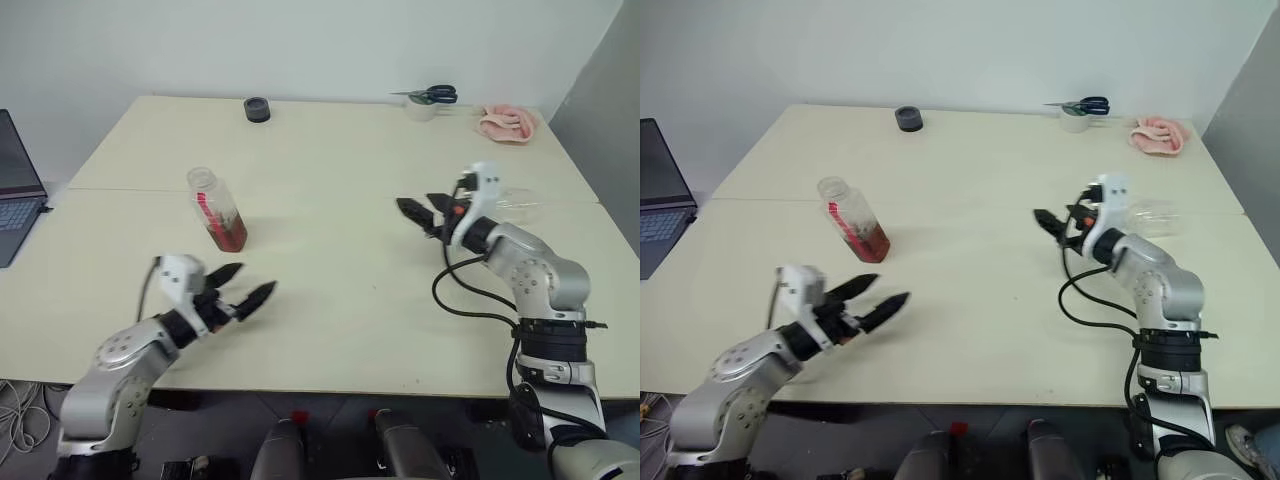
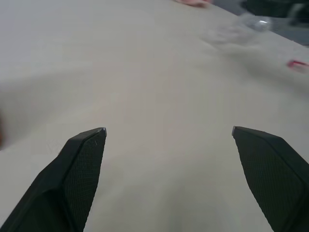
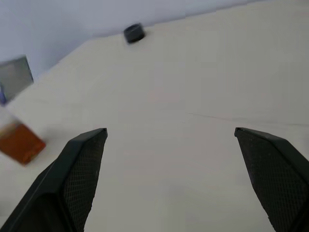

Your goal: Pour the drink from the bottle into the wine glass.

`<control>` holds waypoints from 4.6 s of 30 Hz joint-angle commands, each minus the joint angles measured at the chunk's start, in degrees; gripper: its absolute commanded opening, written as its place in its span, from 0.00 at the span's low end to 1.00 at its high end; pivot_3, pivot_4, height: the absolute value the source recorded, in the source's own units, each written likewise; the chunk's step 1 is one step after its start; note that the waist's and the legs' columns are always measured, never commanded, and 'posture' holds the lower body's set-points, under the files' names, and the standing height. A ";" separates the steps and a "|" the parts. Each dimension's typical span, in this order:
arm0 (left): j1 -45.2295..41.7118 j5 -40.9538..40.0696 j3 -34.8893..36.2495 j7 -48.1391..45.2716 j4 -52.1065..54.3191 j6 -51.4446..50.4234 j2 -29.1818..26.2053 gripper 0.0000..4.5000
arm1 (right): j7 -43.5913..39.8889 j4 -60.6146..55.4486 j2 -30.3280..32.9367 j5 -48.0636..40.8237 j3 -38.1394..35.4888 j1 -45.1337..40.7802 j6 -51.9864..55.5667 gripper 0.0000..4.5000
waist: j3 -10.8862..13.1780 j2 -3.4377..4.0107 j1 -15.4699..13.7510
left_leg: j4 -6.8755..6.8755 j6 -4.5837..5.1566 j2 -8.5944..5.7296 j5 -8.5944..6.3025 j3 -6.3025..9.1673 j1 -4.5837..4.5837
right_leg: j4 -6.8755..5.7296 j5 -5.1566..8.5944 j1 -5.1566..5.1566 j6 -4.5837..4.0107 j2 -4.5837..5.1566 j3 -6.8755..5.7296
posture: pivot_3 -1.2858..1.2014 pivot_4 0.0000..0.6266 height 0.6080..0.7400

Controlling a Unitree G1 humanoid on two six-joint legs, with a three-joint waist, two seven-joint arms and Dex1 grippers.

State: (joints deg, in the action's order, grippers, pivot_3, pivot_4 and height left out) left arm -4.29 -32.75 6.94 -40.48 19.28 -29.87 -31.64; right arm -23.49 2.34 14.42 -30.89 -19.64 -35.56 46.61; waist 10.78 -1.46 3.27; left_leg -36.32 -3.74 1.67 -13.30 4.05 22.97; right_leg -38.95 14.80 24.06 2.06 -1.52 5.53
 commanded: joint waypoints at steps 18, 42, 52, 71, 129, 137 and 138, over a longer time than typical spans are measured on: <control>-17.27 9.67 -12.38 -0.93 -2.84 5.04 5.31 1.00 | 15.07 42.59 -2.99 -15.85 -25.49 -17.57 -16.02 1.00 | 0.02 0.06 1.64 | 0.18 0.02 0.05 0.00 -0.19 -0.08 | 0.02 -0.13 0.03 -0.21 -0.10 0.22 | 0.52 0.24 1.00; -16.36 9.62 -10.12 2.17 0.48 1.96 3.33 1.00 | 12.17 71.75 0.42 -17.64 -30.69 -27.32 -33.37 0.23 | 0.01 0.05 1.80 | 0.19 0.03 0.04 0.00 -0.20 -0.12 | 0.06 -0.01 -0.01 -0.01 -0.10 0.24 | 0.52 0.24 1.00; -12.89 8.62 -6.28 1.85 1.37 1.93 0.69 1.00 | 3.56 54.08 -3.64 -4.92 -12.48 -27.78 -34.76 0.03 | 0.11 0.20 2.36 | 0.23 0.03 0.05 0.00 -0.26 -0.12 | 0.00 -0.01 0.09 -0.01 -0.11 0.33 | 0.52 0.24 1.00; 3.33 -4.31 11.70 1.75 9.03 -2.86 -4.12 1.00 | 3.46 24.64 -16.44 29.78 30.08 2.47 -60.06 0.03 | 0.09 0.17 1.37 | 0.18 -0.07 0.01 -0.02 -0.07 -0.15 | -0.03 0.07 0.02 -0.07 0.07 0.07 | 0.52 0.24 1.00; -4.45 7.22 14.31 21.63 -4.60 8.86 5.42 1.00 | -33.47 -11.68 15.61 -3.18 25.16 -25.97 4.72 1.00 | -0.02 -0.04 0.39 | 0.18 -0.04 -0.05 -0.04 0.01 -0.04 | 0.04 -0.04 0.03 -0.31 0.15 -0.06 | 0.52 0.24 1.00; -8.56 8.83 13.20 21.87 -7.78 7.67 4.01 1.00 | -31.57 -11.73 14.91 -2.34 25.63 -25.92 4.35 1.00 | -0.02 -0.04 0.29 | 0.16 -0.04 0.00 -0.03 0.04 -0.07 | -0.02 0.10 0.03 -0.07 0.05 -0.07 | 0.52 0.24 1.00; -9.51 8.91 12.93 21.65 -8.70 7.54 3.83 1.00 | -31.45 -11.73 14.65 -2.57 25.56 -26.01 4.47 1.00 | -0.02 -0.04 0.24 | 0.16 -0.04 0.00 -0.03 0.04 -0.07 | -0.02 0.10 0.03 -0.07 0.06 -0.08 | 0.52 0.24 1.00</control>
State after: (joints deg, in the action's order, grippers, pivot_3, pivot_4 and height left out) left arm -12.19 -24.26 20.17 -18.46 10.35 -22.34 -26.87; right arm -55.30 -7.71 29.11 -32.78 7.35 -60.61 51.60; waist 10.77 -1.50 3.50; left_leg -36.16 -3.78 1.67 -13.33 4.10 22.91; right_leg -38.97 14.91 24.09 1.98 -1.47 5.46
